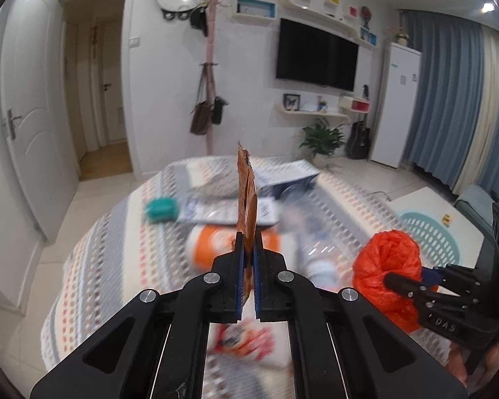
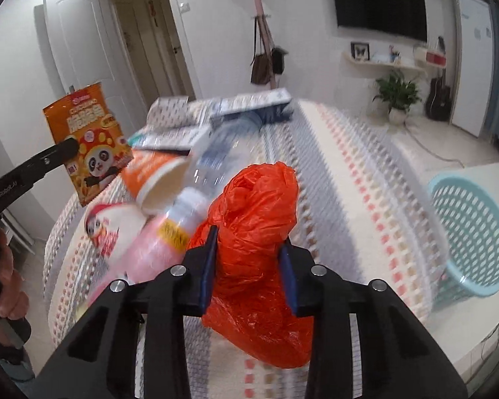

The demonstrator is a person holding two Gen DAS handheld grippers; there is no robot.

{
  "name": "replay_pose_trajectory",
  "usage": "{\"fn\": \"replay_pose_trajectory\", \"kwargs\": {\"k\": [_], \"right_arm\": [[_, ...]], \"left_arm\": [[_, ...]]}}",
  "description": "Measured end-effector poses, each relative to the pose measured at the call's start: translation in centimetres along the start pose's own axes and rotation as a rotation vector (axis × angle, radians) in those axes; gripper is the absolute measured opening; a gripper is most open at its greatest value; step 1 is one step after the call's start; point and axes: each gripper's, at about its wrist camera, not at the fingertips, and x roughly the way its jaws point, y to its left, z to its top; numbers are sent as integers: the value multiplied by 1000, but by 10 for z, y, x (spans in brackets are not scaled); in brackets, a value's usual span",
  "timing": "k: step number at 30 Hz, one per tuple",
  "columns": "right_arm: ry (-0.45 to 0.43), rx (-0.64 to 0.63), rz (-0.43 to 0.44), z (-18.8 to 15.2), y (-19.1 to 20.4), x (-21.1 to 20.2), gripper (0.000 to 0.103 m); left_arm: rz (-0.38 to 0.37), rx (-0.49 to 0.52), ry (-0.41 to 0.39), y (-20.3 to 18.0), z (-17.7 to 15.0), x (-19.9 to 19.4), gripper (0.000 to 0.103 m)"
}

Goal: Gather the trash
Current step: 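Carry the bag and wrapper over the blue basket and release both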

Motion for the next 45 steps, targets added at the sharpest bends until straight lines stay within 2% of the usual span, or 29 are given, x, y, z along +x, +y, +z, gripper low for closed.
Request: {"fn": "replay_pose_trajectory", "kwargs": {"k": [8,15,20,26,32,39,45], "right_arm": [[-131,5,-79,36,-41,-36,31],[-224,70,-188,61,-109,-67,31],[-246,132,-277,66,-166,-81,31],[-211,243,-385,58,-244,-84,31],[-106,354,-460,36,-303,-59,31],[11,439,-491,11,-340,-28,32],[50,462,-511,1,-353,-19,36]], "left_arm": [[-106,84,-33,-70,44,14,3],[-210,193,-28,-157,78,39,3],[-306,200,14,-205,91,71,3],[-411,219,105,-264,89,123,3],[-493,223,233,-309,71,177,3],[-546,228,354,-334,36,217,3],[-564,234,409,-346,22,228,3]]}}
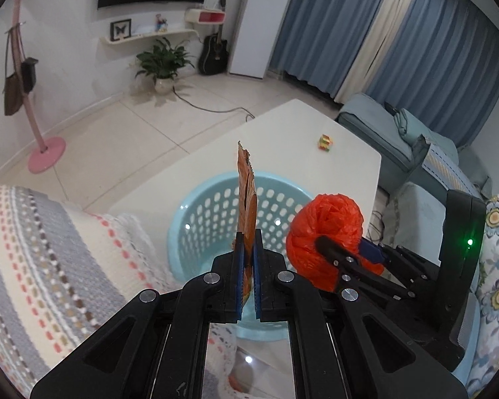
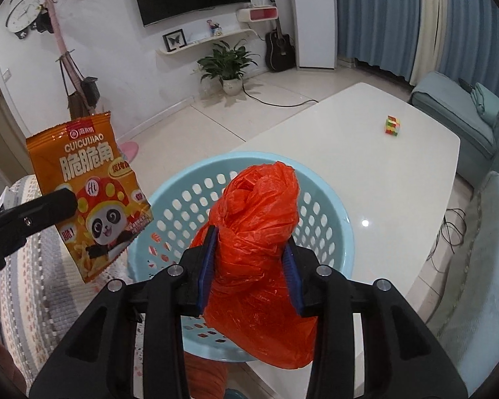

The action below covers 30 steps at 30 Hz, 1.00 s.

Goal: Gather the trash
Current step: 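Carry the bag and wrapper over the blue basket and release both, then return both tools to the table toward the pink bottle and panda cup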

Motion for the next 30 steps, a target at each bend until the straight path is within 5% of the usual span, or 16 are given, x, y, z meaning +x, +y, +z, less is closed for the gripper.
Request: {"fn": "replay_pose_trajectory", "kwargs": {"k": [8,30], "right_arm": [[-14,22,-1,-6,-11,-12,52],[-154,-93,108,-18,70,-103,52]], "left_arm": [[12,3,-23,-7,-1,-11,26],[77,-56,-257,18,-41,-155,33]]}}
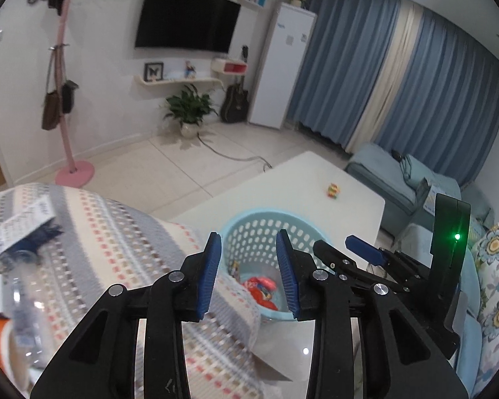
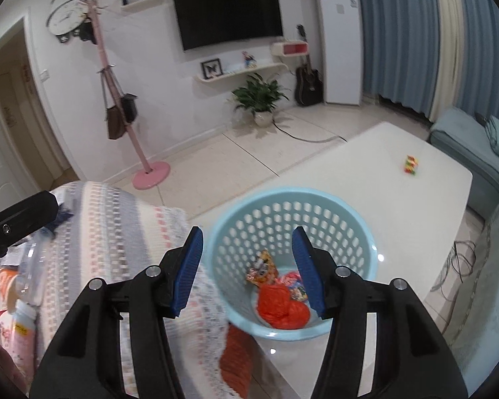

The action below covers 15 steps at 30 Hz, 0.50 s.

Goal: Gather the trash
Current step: 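Return both tools to the table toward the pink bottle and panda cup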

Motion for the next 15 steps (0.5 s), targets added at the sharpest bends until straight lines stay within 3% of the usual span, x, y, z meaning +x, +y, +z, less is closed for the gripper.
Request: {"fn": "replay_pose_trajectory", "kwargs": {"k": [15], "right_arm": [[-108,-216,165,-8,126,-64,52]], "left_arm": [[119,-121,-211,77,-27,-145,41]]}}
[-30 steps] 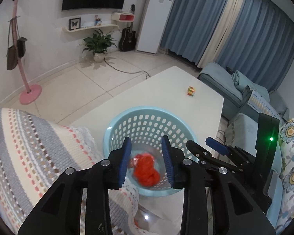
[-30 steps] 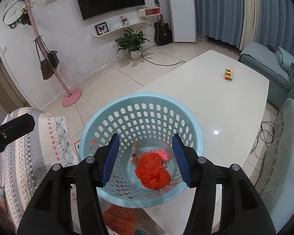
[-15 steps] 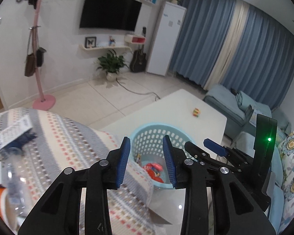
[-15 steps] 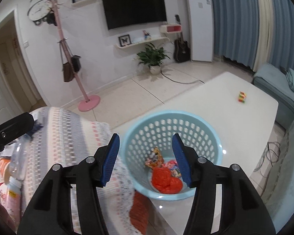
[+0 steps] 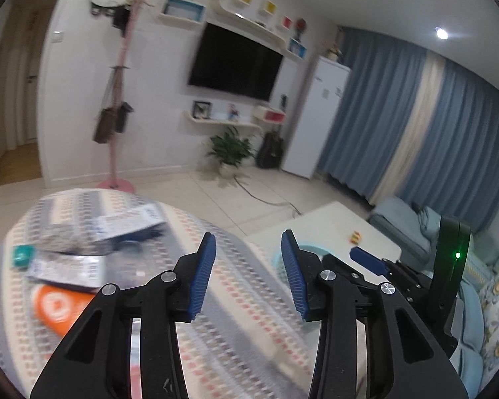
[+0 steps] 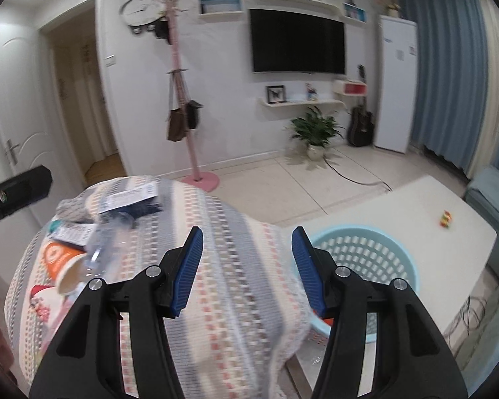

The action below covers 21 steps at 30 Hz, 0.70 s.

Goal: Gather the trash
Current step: 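Return both tools to the table toward the pink bottle and panda cup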

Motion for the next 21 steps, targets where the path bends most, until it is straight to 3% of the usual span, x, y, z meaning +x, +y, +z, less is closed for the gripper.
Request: {"fn": "replay_pose_trajectory", "kwargs": {"k": [11,17,21], "right_arm": [[15,-145,115,-14,91,7,52],[105,-171,218,-39,138,17,52],[204,-160,277,-69,170,20,62]], "left_arm": [[177,-170,-108,119,-12,-95,53],[245,-256,-49,173,-44,-106,53],[241,-262,23,182,-72,-98,56]]}}
